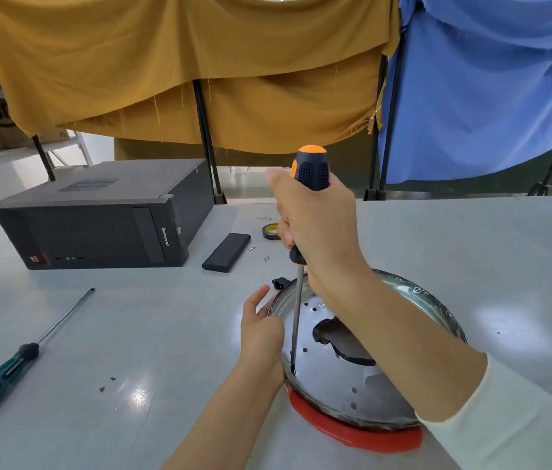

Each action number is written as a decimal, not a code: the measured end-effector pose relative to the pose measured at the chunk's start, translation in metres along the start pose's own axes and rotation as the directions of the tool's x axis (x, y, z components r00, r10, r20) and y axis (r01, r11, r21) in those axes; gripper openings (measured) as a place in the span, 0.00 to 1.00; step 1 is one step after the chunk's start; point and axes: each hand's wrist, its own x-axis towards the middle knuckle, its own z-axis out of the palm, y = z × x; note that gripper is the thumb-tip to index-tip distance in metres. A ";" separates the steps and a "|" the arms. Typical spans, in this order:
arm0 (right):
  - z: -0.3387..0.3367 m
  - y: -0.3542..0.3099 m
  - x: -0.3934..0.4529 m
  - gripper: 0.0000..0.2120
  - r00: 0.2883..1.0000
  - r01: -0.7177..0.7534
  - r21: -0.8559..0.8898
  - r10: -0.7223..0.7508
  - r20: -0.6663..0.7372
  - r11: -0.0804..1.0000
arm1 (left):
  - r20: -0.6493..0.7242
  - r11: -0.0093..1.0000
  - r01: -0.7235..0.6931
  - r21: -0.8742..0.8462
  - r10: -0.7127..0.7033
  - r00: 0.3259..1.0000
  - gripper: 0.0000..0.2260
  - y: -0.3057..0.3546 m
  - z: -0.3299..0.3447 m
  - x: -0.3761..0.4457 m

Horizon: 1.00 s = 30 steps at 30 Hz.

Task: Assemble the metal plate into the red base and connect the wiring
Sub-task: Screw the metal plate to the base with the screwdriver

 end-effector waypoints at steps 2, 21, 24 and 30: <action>-0.003 -0.004 0.002 0.14 0.986 -0.033 -0.030 0.038 0.165 0.999 | -0.006 1.000 -0.004 0.027 0.004 1.000 0.30 0.001 -0.001 -0.001; -0.003 -0.012 0.003 0.10 0.967 0.016 0.042 -0.027 0.253 0.999 | -0.020 1.000 -0.019 0.011 0.019 1.000 0.23 0.000 0.001 -0.001; -0.014 -0.024 0.015 0.03 0.739 -0.155 0.038 0.090 0.667 0.987 | 0.021 1.000 -0.020 -0.019 0.020 1.000 0.23 -0.002 0.000 0.002; -0.012 -0.024 0.009 0.11 0.602 -0.204 0.106 0.039 0.798 0.973 | 0.003 0.999 -0.030 -0.037 0.030 1.000 0.22 -0.002 -0.001 0.002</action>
